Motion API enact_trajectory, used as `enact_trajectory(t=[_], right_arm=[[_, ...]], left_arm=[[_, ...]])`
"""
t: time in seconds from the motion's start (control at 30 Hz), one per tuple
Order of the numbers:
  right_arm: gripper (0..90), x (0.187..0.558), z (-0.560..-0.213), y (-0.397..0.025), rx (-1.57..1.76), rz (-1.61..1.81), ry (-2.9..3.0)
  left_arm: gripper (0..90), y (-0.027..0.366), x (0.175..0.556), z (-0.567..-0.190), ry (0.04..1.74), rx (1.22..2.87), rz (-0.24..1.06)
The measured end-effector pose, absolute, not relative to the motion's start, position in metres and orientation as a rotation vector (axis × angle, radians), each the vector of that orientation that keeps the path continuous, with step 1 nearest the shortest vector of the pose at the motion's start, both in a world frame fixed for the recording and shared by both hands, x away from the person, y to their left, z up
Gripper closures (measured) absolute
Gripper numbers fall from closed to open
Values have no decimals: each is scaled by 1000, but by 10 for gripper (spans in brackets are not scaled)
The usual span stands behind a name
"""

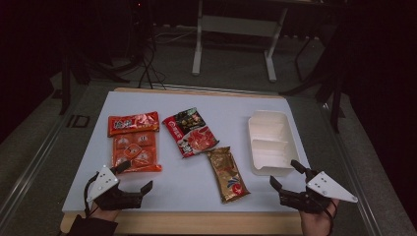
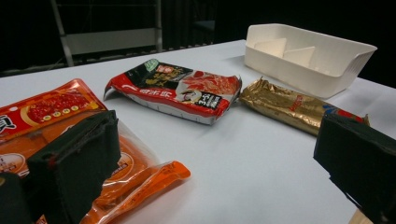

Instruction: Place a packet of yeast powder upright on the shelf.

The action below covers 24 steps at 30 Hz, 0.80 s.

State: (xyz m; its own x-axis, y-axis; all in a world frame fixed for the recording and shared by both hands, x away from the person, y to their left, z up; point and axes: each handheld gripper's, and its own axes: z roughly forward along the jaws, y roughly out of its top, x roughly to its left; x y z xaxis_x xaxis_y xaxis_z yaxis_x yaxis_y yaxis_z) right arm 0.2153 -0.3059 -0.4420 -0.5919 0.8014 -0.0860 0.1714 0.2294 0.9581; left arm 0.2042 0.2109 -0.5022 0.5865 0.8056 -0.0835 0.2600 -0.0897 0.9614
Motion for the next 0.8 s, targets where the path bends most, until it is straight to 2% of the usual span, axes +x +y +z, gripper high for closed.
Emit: enact_trajectory(t=[0.3,0.57,0.8], right_arm=[[124,220,-441,-315,984,1374,1986],[109,213,-435,-305,941,1309,2030],[109,205,-414,-300,929,1288,1954]], left_arm=[[8,205,205,-501,899,1645,581],[7,206,209,-501,898,1638,564],[8,207,205,-500,870,1639,555]])
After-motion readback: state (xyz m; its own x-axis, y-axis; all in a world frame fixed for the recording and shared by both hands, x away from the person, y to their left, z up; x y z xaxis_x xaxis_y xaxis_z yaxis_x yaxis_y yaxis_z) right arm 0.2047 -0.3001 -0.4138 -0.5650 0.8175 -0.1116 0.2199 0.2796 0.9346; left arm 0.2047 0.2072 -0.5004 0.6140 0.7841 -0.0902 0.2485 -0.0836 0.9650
